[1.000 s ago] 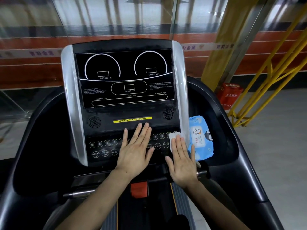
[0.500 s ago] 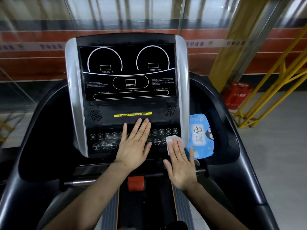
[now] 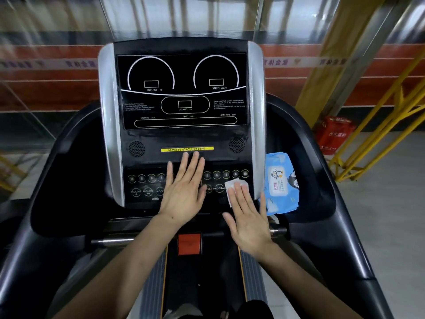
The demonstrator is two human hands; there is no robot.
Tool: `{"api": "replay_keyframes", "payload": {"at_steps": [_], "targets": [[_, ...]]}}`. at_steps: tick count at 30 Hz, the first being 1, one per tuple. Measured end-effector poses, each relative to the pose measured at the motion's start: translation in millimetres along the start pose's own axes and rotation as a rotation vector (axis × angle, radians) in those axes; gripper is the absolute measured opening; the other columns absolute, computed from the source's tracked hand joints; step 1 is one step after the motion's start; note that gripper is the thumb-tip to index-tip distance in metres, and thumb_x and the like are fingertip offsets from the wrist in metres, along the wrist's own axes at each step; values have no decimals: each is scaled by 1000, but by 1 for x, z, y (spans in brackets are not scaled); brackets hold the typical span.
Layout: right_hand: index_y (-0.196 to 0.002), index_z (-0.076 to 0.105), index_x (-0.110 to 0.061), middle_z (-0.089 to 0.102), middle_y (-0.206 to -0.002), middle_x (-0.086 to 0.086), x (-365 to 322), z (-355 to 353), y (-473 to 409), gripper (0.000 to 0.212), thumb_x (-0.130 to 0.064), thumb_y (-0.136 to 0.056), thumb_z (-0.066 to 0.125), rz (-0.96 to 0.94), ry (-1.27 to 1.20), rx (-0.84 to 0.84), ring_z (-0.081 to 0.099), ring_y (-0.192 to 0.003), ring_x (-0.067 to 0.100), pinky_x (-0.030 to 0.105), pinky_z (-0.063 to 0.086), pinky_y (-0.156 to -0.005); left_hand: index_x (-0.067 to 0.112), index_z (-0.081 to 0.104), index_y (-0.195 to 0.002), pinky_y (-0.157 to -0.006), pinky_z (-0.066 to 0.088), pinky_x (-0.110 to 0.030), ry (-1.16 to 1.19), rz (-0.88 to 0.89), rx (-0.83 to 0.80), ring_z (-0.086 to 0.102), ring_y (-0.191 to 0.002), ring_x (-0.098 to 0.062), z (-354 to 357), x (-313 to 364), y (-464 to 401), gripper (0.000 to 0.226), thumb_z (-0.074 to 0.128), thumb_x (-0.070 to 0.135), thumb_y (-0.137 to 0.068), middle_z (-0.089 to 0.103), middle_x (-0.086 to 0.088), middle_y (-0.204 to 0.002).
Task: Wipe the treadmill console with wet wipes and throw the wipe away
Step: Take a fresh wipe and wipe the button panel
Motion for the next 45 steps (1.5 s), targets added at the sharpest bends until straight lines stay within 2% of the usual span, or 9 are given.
{"api": "replay_keyframes", "payload": {"at_steps": [6, 11, 13, 21, 26, 29, 35, 41, 45], "targets": [[-168, -1, -21, -9, -176, -2, -12, -17, -54, 69, -54, -111, 20, 4, -3, 13, -13, -161, 14, 62, -7, -128, 22, 5, -166, -126, 0, -64, -27, -18, -32, -16, -159, -20, -3, -9, 1, 71, 37, 46, -108, -7, 3, -175], [-168, 10, -17, 0, -177, 1, -11, 3, -5, 68, -49, -111, 33, -166, 48, 15, 1, -163, 18, 68, 12, -125, 22, 4, -166, -126, -1, -65, -61, 16, -36, -16, -159, -19, -2, -14, 3, 70, 35, 45, -108, -6, 4, -175], [-168, 13, -18, 3, -177, 1, -7, 5, 2, 68, -49, -111, 35, -209, 73, 4, 4, -163, 18, 67, 15, -125, 22, 3, -166, -126, -1, -65, -53, 22, -41, -17, -159, -19, -2, -15, 3, 69, 35, 45, -109, -7, 4, -175], [-168, 2, -24, -6, -176, -6, -17, -29, -66, 65, -52, -112, 17, -163, 84, -30, -10, -162, 13, 64, 0, -127, 15, 6, -166, -129, 3, -55, -16, 59, -15, -12, -160, -21, -7, -32, 9, 69, 37, 39, -109, -3, -1, -175], [-168, 5, -21, -1, -177, 0, -10, -11, -31, 67, -51, -111, 26, -407, 192, -79, -2, -163, 20, 66, 10, -126, 15, 5, -166, -129, 1, -56, -15, 32, -31, -14, -160, -22, -10, -47, 21, 70, 37, 40, -109, -5, 0, -175], [-168, 9, -22, 2, -177, -2, -2, -22, -42, 68, -53, -111, 30, -523, 280, -89, 2, -163, 18, 64, 7, -127, 14, 5, -166, -129, -1, -56, -19, 7, -40, -17, -159, -22, -7, -45, 27, 70, 36, 40, -109, -8, -1, -174], [-168, 3, -21, 1, -176, -1, -3, -40, -81, 68, -55, -111, 18, -408, 262, -56, 0, -163, 18, 64, 5, -127, 13, 4, -166, -129, 0, -56, -2, -39, -23, -17, -159, -22, -4, -39, 36, 70, 35, 38, -109, -10, -2, -174], [-168, 4, -23, 0, -177, -2, -7, -21, -48, 67, -52, -111, 22, -683, 308, -102, 0, -163, 16, 60, 5, -129, 13, 6, -165, -129, 3, -55, 7, -102, -9, -14, -160, -23, 5, -36, 52, 70, 36, 38, -108, -7, -4, -174], [-168, 6, -22, 1, -176, -1, -9, -38, -82, 67, -54, -111, 21, -661, 358, -77, -1, -162, 16, 61, 0, -129, 13, 8, -166, -130, 6, -54, 31, -134, 5, -12, -160, -24, 10, -35, 65, 69, 38, 35, -108, -4, -5, -175]]}}
Point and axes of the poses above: each hand's wrist, its own y-axis away from the middle knuckle, its own z-axis out of the palm, x = y × z, the point moved 4 cm from there along -y, towards the middle knuckle
